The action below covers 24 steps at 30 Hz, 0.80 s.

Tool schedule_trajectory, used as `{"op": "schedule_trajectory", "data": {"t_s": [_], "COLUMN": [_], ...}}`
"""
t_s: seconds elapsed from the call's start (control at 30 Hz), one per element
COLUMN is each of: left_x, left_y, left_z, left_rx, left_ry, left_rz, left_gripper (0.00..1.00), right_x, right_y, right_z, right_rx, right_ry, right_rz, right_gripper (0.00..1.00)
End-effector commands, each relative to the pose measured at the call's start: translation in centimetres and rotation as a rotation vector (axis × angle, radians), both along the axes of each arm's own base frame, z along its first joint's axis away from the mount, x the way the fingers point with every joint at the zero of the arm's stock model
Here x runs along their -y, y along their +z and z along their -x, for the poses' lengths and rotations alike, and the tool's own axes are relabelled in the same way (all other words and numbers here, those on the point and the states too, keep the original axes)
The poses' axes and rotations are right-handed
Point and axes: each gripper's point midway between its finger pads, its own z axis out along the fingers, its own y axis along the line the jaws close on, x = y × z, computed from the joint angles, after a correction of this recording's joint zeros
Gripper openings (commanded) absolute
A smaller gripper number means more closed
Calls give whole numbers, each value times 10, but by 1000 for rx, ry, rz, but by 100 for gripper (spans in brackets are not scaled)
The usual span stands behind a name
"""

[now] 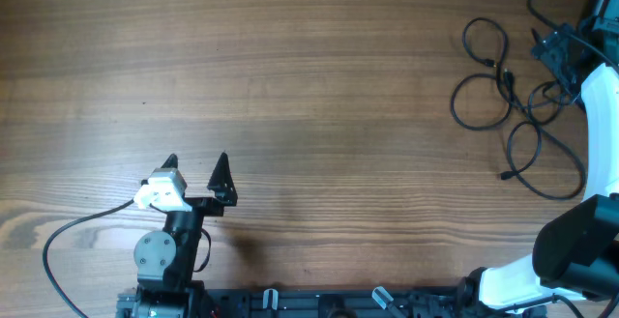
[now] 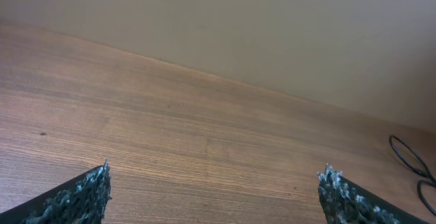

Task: Untangle cables

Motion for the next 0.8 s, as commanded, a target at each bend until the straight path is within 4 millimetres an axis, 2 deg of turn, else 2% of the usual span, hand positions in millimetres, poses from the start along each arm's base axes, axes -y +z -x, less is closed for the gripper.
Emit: {"op": "schedule_trajectory", "data": {"t_s": [0.0, 0.77], "left_x": [3, 3], "left_y": [-1, -1], "left_z": [0, 0], "left_rx": [5, 5], "left_ry": [-15, -15], "left_rz": [-23, -23], "left_gripper": [100, 100], "right_x": [-1, -1], "right_y": [-11, -10], "right_z": [0, -1], "right_rx": [-25, -22], "right_ry": [7, 7], "right_rz": [-10, -9], "right_gripper": [100, 100]}}
